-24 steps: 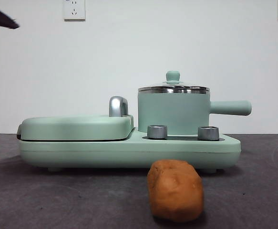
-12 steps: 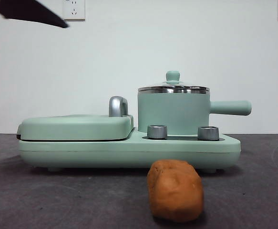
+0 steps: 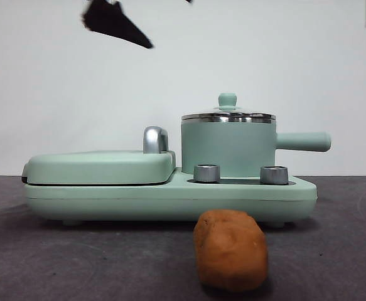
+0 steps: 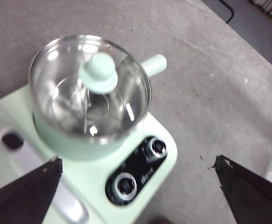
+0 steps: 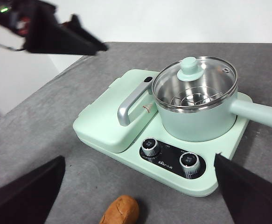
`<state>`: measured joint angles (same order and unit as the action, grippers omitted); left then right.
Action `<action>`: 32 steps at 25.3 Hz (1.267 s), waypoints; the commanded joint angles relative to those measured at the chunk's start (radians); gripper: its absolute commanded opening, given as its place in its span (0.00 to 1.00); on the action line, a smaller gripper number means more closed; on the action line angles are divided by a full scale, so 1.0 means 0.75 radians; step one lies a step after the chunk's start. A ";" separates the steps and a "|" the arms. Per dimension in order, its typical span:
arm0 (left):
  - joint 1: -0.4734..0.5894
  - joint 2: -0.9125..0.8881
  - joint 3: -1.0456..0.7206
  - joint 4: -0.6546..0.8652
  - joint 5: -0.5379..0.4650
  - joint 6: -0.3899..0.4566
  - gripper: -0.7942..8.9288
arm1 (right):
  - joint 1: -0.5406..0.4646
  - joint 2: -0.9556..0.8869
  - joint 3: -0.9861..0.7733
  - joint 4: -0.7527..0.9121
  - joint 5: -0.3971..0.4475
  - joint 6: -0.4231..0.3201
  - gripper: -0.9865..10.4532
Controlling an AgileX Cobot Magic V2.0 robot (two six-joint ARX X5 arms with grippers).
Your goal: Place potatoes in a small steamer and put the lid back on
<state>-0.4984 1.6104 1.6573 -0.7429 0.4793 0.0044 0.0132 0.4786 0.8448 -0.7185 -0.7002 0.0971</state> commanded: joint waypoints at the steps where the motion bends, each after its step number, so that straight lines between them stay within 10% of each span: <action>1: -0.035 0.142 0.178 -0.027 -0.036 0.060 0.63 | 0.001 0.007 0.019 0.009 0.001 -0.006 0.53; 12: -0.146 0.540 0.666 -0.092 -0.240 0.128 0.61 | 0.001 0.007 0.018 0.009 -0.003 -0.006 0.53; 32: -0.195 0.730 0.694 0.094 -0.418 0.176 0.59 | 0.001 0.007 0.018 0.009 -0.009 -0.005 0.53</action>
<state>-0.6338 2.1319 2.1456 -0.6819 0.1654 0.1368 0.0132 0.4786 0.8448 -0.7185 -0.7040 0.0971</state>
